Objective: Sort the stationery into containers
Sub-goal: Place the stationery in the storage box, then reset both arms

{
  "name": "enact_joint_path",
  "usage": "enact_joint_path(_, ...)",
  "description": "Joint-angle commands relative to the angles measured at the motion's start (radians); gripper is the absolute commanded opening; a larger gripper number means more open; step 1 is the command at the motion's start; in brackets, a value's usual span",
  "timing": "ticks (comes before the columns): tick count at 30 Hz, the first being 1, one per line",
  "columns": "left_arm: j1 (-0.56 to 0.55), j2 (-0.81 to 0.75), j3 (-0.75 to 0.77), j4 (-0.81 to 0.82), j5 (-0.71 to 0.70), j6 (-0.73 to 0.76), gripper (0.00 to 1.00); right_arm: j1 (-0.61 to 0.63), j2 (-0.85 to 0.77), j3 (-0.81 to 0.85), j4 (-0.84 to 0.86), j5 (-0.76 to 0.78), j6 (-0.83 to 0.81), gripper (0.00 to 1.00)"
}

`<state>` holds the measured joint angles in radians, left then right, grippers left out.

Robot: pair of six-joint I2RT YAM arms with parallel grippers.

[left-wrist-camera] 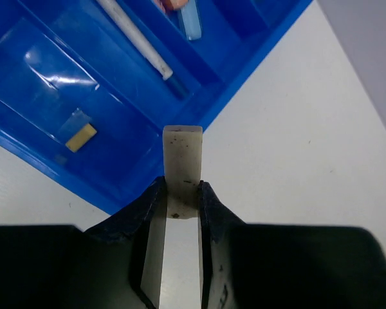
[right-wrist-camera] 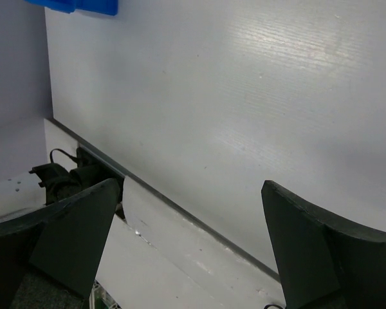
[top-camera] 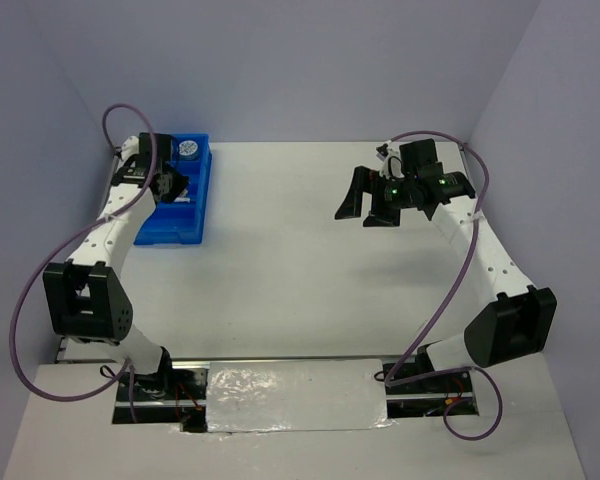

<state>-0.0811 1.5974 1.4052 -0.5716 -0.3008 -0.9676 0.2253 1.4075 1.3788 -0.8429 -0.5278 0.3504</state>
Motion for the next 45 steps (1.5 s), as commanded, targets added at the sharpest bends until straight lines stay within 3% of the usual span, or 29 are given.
enact_joint_path(1, 0.021, 0.01, -0.018, 0.009, 0.089, 0.018, 0.08, 0.02, 0.007, 0.005, 0.034, -0.026, -0.007, 1.0)
enact_joint_path(8, 0.156, -0.02, -0.152, 0.053, 0.094, -0.045, 0.13, 0.031, 0.01, 0.017, 0.022, -0.028, -0.016, 1.0)
enact_joint_path(10, 0.176, -0.017, -0.16, 0.061, 0.083, -0.031, 0.19, 0.032, 0.008, 0.013, 0.024, -0.028, -0.014, 1.0)
enact_joint_path(20, 0.215, 0.03, -0.19, 0.101, 0.086, -0.008, 0.3, 0.049, 0.007, 0.009, 0.018, -0.026, -0.021, 1.0)
enact_joint_path(24, 0.215, 0.027, -0.204, 0.114, 0.081, -0.017, 0.51, 0.049, 0.011, 0.014, 0.016, -0.029, -0.021, 1.0)
enact_joint_path(30, 0.218, 0.024, -0.199, 0.118, 0.086, -0.011, 0.72, 0.052, 0.013, 0.026, 0.01, -0.028, -0.024, 1.0)
enact_joint_path(33, 0.219, 0.012, -0.172, 0.107, 0.1, 0.018, 0.76, 0.052, 0.004, 0.048, -0.005, -0.011, -0.027, 1.0)
enact_joint_path(36, 0.19, -0.01, -0.041, 0.058, 0.105, 0.153, 0.86, 0.054, -0.051, 0.092, -0.027, 0.101, -0.045, 1.0)
enact_joint_path(40, 0.092, -0.036, 0.141, -0.21, -0.039, 0.393, 0.94, 0.054, -0.171, 0.161, -0.083, 0.334, -0.08, 1.0)
enact_joint_path(45, -0.046, -0.278, -0.007, -0.235, -0.107, 0.471, 0.99, 0.052, -0.353, 0.18, -0.177, 0.642, -0.081, 1.0)
